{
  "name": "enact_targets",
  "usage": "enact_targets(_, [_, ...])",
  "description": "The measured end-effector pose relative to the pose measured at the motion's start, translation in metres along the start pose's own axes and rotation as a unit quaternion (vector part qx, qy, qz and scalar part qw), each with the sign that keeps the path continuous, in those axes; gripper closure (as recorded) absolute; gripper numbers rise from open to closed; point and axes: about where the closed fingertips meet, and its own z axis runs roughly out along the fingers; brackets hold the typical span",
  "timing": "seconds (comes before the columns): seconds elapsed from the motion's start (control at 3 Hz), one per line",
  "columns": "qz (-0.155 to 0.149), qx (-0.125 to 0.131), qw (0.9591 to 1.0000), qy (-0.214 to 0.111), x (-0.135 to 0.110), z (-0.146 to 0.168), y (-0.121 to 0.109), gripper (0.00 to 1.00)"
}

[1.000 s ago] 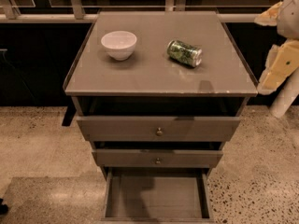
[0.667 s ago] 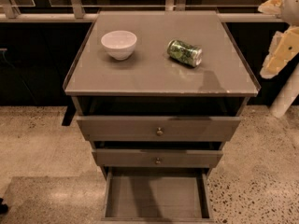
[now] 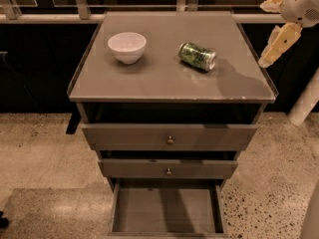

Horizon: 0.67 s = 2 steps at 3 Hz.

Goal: Place green can into bottom drawer

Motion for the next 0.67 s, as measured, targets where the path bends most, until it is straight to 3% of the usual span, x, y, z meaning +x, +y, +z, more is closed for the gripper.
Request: enact_targets(0.67, [0.038,-0.018,0.9951,-0.090,-0.018,0.080,-0.037,0.00])
